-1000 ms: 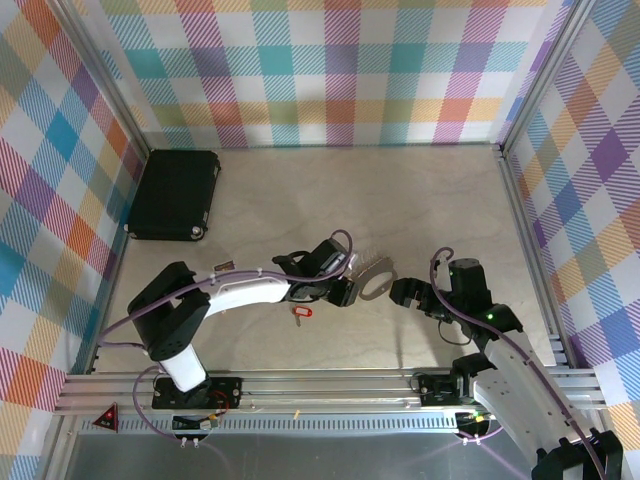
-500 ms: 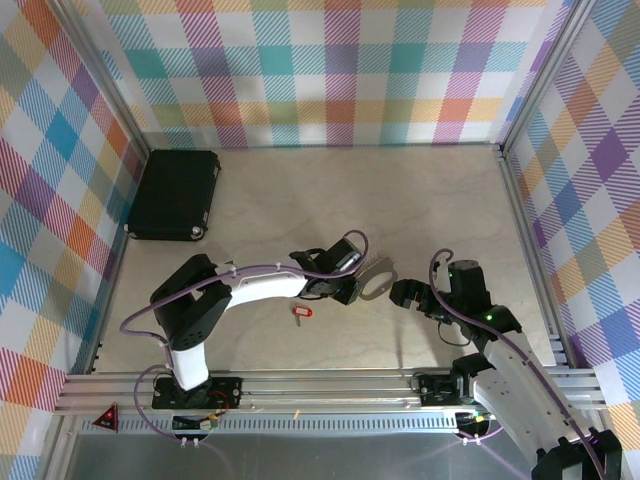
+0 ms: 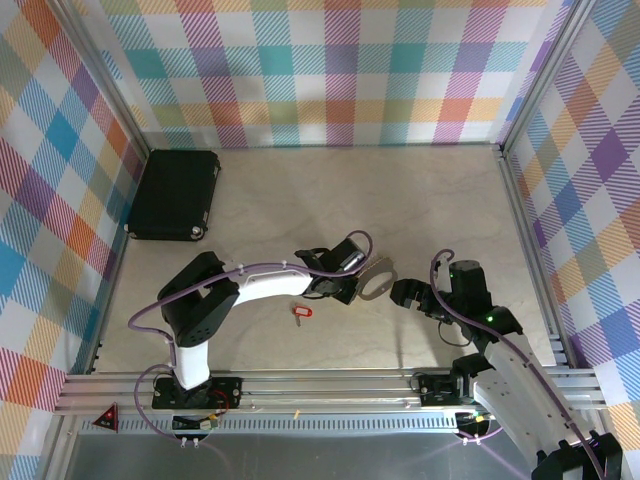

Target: Put the keys on the keyring

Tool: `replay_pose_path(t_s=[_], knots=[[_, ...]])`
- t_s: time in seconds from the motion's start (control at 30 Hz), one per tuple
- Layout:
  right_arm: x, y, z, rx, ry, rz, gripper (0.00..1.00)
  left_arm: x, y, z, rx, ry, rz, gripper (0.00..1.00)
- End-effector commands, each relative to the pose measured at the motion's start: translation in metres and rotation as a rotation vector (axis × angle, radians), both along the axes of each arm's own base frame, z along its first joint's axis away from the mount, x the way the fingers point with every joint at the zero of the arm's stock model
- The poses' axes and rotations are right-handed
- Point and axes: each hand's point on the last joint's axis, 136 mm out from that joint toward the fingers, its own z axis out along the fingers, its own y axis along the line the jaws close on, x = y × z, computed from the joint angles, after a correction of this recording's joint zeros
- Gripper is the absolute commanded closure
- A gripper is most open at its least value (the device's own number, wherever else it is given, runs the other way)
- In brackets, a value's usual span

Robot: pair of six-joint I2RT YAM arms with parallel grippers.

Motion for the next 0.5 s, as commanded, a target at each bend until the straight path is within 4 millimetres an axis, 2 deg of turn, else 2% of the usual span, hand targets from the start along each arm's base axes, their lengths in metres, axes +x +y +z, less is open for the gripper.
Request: replay_pose_path(t_s=[0.0,0.47], knots=[[-0.0024,-0.0012,-0.0024,-0.011,-0.006,0.006,0.01,-0.004,-0.0042,-0.0028,0.026,-0.001,-0.025,0.71],[-0.0029,-0.0033,0.0,-0.019,-0.017,-0.001,0.01,-0.002,-0.0067,-0.0094,0.039,-0.006,-0.029,0.76]])
